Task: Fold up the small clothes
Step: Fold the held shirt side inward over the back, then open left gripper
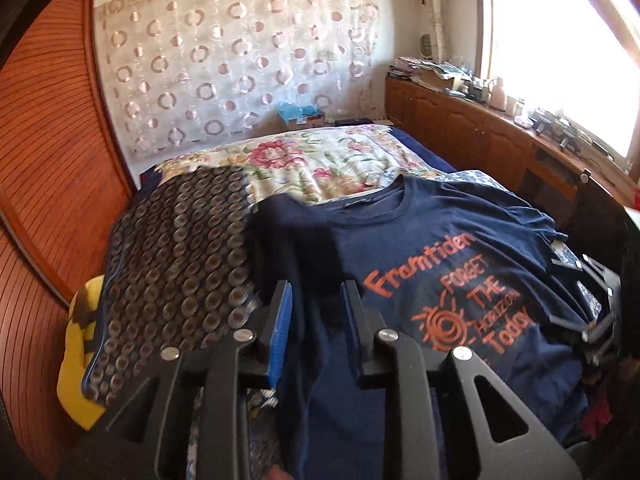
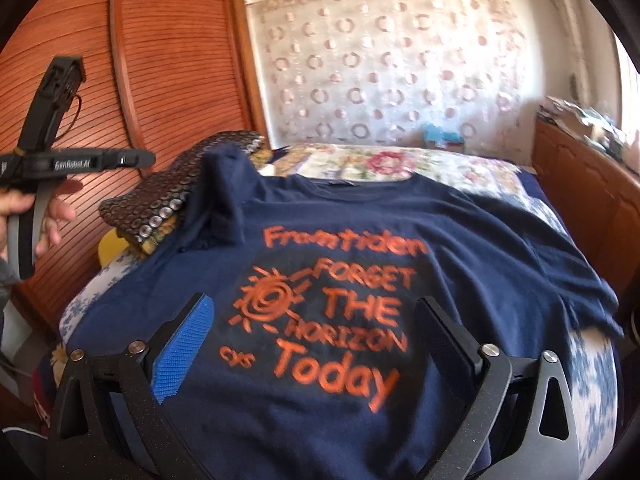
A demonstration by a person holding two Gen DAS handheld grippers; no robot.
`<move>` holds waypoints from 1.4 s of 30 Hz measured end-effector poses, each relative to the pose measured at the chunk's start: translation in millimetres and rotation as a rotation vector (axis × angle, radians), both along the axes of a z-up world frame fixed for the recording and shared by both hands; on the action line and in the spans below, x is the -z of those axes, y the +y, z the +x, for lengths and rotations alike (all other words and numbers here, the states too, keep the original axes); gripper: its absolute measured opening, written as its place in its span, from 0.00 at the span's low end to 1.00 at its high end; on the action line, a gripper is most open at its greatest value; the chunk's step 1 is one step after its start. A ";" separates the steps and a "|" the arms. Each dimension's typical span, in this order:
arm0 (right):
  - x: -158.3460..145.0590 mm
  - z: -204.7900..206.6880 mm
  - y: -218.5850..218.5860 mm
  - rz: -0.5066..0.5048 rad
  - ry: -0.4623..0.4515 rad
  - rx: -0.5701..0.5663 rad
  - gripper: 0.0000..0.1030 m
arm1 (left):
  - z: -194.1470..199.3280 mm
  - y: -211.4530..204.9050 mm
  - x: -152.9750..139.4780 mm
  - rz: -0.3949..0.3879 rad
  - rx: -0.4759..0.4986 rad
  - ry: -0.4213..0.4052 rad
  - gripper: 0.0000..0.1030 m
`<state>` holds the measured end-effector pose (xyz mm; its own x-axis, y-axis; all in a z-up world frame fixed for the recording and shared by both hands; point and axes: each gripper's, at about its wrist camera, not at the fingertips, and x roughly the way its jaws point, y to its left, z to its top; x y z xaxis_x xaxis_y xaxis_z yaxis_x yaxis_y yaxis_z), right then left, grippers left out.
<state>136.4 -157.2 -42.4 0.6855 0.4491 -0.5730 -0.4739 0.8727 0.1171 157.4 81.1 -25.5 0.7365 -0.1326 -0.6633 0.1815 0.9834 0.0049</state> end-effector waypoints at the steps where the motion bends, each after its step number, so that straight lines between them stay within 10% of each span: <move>1: -2.3 5.3 5.6 -0.003 -0.003 -0.022 0.96 | -3.2 3.8 1.0 -0.005 -0.005 -0.001 0.23; 22: 48.4 145.3 133.7 -0.054 0.246 -0.223 0.59 | -16.7 42.6 27.5 -0.083 -0.075 0.001 0.25; 42: 43.2 176.9 74.4 -0.177 0.172 -0.126 0.59 | 129.8 -34.5 85.0 0.045 0.063 0.242 0.25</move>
<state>313.3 -82.8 -85.7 0.5161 0.4070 -0.7536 -0.5663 0.8223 0.0562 287.2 46.6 -110.5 0.5466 -0.1398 -0.8257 0.2440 0.9698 -0.0027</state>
